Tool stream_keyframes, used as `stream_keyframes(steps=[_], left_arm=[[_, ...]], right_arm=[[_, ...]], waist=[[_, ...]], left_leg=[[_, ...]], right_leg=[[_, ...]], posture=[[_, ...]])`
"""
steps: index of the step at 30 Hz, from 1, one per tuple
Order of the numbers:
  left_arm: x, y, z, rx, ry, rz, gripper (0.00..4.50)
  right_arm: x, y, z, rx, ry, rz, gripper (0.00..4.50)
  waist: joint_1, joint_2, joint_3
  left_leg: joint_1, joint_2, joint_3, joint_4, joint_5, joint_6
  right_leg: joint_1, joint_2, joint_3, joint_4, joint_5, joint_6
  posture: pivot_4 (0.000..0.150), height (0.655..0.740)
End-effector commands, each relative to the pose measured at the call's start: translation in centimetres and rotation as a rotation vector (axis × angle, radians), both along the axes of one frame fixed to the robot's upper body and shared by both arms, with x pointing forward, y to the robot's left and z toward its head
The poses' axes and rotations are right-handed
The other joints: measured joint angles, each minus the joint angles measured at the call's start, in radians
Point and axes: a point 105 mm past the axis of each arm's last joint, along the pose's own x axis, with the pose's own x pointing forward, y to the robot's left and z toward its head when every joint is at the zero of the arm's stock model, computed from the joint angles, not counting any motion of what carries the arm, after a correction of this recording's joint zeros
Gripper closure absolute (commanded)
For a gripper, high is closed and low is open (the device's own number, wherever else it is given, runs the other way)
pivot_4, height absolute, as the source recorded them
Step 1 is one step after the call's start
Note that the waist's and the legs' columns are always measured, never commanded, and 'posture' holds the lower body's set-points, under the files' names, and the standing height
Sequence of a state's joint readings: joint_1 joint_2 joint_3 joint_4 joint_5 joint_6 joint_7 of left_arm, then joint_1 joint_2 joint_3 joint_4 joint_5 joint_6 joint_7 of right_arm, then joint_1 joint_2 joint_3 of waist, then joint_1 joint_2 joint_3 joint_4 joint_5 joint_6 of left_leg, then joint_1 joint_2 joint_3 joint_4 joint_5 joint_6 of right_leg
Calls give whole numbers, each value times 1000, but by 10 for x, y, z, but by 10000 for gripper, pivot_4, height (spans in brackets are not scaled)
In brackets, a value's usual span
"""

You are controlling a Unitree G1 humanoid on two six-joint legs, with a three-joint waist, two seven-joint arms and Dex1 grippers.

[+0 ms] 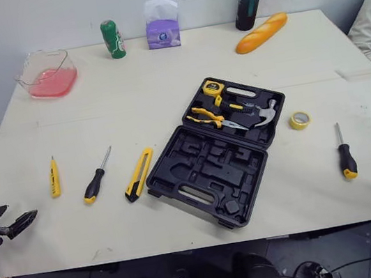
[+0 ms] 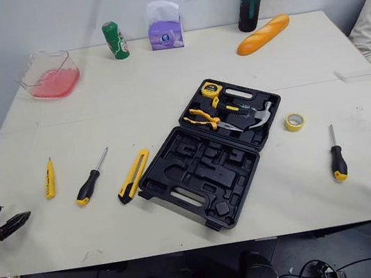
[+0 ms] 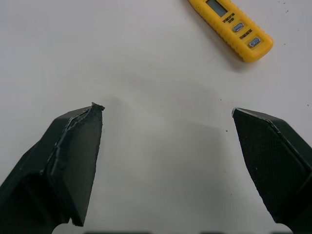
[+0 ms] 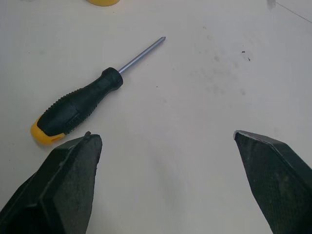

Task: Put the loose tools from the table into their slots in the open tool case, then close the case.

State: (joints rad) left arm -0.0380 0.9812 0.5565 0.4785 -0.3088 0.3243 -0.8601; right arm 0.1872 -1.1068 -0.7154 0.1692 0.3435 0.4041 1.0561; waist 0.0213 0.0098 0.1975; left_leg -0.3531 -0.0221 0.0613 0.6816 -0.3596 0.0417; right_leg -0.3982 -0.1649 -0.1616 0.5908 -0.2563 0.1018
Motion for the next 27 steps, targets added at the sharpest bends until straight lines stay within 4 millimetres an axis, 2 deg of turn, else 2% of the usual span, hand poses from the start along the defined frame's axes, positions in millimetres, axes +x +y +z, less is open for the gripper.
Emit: stream_keyframes(steps=[1, 12, 24, 27], left_arm=[[5, 1, 12, 17, -34, -7, 337], [9, 3, 12, -3, -31, 11, 337], [10, -6, 12, -23, -18, -20, 337], [11, -15, 19, -15, -19, -69, 337]], right_arm=[[-2, -4, 14, -16, -57, -15, 0], [-3, -8, 16, -40, -82, -45, 0], [-2, -10, 16, -42, -83, -53, 0], [-1, -7, 19, -46, -91, -49, 0]], waist=[[0, 0, 0], [0, 0, 0], [1, 0, 0], [1, 0, 0]], left_leg=[[0, 0, 0, 0, 0, 0], [0, 0, 1, -1, -1, 0], [0, 0, 1, -1, -1, 0], [0, 0, 1, -1, -1, 0]], right_leg=[[0, 0, 0, 0, 0, 0], [0, 0, 0, 0, 0, 0], [-1, 0, 1, 0, 0, 0], [-1, 0, 1, 0, 0, 0]], posture=[[1500, 7314], [1500, 7314], [1500, 7314], [1500, 7314]])
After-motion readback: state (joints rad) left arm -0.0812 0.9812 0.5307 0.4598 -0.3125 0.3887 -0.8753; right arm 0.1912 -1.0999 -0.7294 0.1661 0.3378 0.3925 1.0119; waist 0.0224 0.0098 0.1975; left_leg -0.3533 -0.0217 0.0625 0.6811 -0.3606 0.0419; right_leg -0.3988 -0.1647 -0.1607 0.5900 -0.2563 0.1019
